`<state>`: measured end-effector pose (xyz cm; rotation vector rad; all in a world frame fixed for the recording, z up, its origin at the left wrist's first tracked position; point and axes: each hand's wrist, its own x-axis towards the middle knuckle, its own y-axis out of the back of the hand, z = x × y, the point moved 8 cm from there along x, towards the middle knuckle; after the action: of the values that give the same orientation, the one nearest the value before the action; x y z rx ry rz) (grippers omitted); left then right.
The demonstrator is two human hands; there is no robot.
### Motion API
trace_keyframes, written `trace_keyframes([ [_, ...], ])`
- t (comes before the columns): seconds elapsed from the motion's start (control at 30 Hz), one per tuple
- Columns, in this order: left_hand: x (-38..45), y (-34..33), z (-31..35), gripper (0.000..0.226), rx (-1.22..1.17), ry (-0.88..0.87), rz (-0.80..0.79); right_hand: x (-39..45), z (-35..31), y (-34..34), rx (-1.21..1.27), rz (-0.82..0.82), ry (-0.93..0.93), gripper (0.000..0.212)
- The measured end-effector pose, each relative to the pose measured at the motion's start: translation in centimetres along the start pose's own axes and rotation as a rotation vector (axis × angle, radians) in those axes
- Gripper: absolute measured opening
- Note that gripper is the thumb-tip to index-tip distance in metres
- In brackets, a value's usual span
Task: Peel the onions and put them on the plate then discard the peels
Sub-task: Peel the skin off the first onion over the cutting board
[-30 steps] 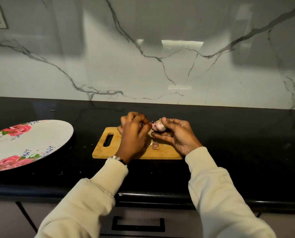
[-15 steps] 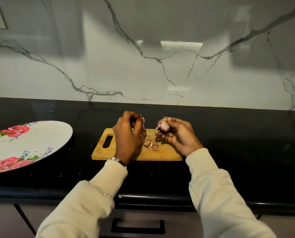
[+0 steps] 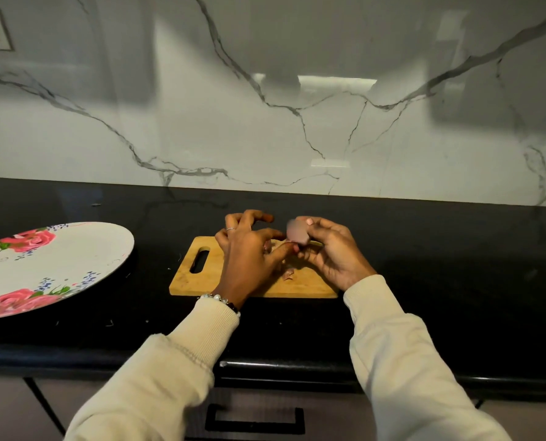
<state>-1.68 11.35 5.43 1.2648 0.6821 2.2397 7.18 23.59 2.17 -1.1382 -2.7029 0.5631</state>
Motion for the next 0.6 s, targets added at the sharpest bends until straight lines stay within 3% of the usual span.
trace_keyframes([
  [0.27,0.1,0.8,-1.2,0.013,-0.041,0.096,0.114,0.1,0.2,0.1,-0.049,0.003,-0.014,0.022],
  [0.5,0.1,1.9,-2.2,0.019,-0.01,0.205,0.24,0.0,-0.1,0.3,-0.107,0.02,0.0,0.027],
  [0.6,0.1,1.3,-2.4,0.019,0.004,0.24,0.164,0.1,0.0,0.5,-0.074,0.036,-0.006,0.025],
])
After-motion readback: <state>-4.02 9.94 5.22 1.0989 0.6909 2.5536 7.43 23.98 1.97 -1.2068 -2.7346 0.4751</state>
